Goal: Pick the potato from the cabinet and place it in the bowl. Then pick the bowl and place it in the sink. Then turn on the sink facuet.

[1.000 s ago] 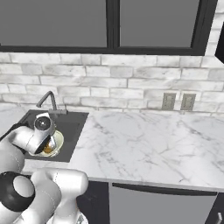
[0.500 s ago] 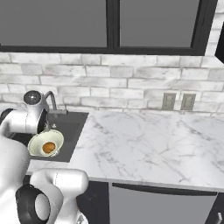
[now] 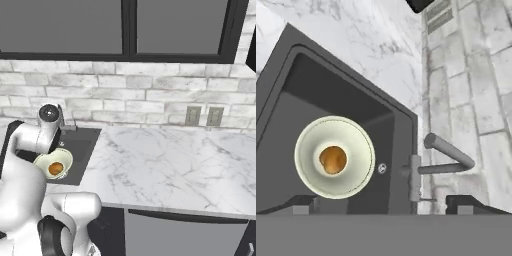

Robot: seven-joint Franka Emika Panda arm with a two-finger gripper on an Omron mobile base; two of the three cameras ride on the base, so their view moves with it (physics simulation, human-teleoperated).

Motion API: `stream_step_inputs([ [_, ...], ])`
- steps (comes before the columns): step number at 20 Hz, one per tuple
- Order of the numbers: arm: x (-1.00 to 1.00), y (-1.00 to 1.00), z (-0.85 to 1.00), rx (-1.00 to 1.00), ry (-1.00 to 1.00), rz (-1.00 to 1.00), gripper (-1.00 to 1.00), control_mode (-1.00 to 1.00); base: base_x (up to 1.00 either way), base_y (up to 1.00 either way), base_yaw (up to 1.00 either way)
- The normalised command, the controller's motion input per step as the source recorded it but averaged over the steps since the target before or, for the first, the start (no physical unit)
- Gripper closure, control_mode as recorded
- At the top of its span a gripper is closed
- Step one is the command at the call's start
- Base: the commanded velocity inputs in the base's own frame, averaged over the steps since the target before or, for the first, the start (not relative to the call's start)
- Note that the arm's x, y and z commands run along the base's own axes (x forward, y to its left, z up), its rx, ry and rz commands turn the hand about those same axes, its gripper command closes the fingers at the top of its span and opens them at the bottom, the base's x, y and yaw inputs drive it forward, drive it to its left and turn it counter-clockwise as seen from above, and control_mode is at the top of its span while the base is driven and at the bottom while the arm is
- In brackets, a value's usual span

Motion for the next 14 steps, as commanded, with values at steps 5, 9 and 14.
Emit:
stream_step_inputs([
  [5,0.27,0.00,-0.14,0.59,0.00,-0.38,-1.00,-1.00,0.00,0.00,0.00],
  [9,0.38,0.00,-0.25,0.65,0.00,-0.40,-1.00,-1.00,0.00,0.00,0.00],
  [14,0.48,-0.09,-0.06,0.80,0.11,-0.15,-1.00,-1.00,0.00,0.00,0.00],
])
